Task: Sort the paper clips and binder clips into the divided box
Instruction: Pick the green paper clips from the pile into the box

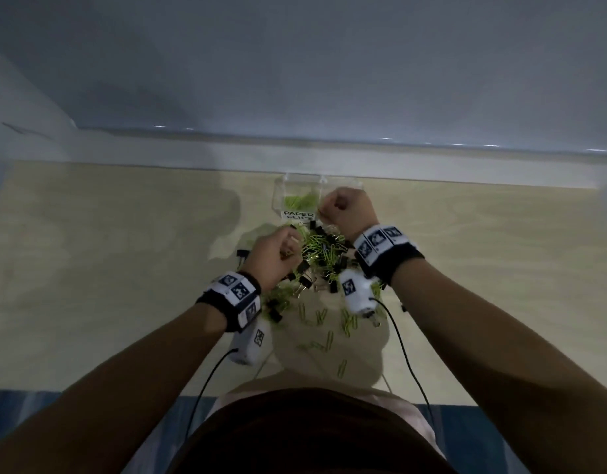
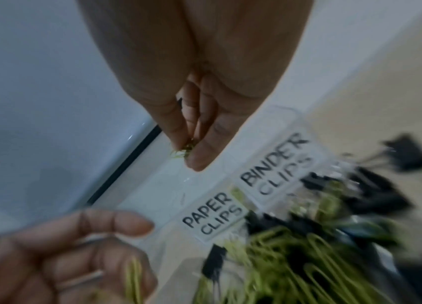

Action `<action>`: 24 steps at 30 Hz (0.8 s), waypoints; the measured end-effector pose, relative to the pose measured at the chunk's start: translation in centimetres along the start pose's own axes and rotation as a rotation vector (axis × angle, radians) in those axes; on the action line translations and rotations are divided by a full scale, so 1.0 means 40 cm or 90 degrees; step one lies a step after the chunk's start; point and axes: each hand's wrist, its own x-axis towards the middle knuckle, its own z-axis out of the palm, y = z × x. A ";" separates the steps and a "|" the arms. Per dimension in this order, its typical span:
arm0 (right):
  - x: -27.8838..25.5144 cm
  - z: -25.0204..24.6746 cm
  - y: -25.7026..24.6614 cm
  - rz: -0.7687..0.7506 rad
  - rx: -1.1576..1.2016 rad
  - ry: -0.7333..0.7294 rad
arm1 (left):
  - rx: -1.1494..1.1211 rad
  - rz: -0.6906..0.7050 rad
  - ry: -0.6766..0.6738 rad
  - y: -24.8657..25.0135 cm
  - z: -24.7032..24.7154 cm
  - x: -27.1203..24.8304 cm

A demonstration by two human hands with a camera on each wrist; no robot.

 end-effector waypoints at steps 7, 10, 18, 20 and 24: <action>0.090 0.024 -0.082 -0.039 -0.200 0.018 | -0.129 0.004 0.137 0.073 -0.099 0.180; 0.025 -0.033 -0.034 -0.045 -0.157 0.076 | -0.087 -0.020 0.169 0.083 -0.091 0.247; -0.185 -0.165 0.244 -0.019 -0.256 0.073 | 0.204 0.104 0.098 0.090 -0.029 0.240; -0.230 -0.174 0.284 -0.061 -0.285 0.048 | 0.233 0.157 0.037 0.093 0.021 0.180; -0.276 -0.153 0.302 -0.109 -0.296 -0.037 | 0.284 0.233 -0.204 0.081 0.139 0.066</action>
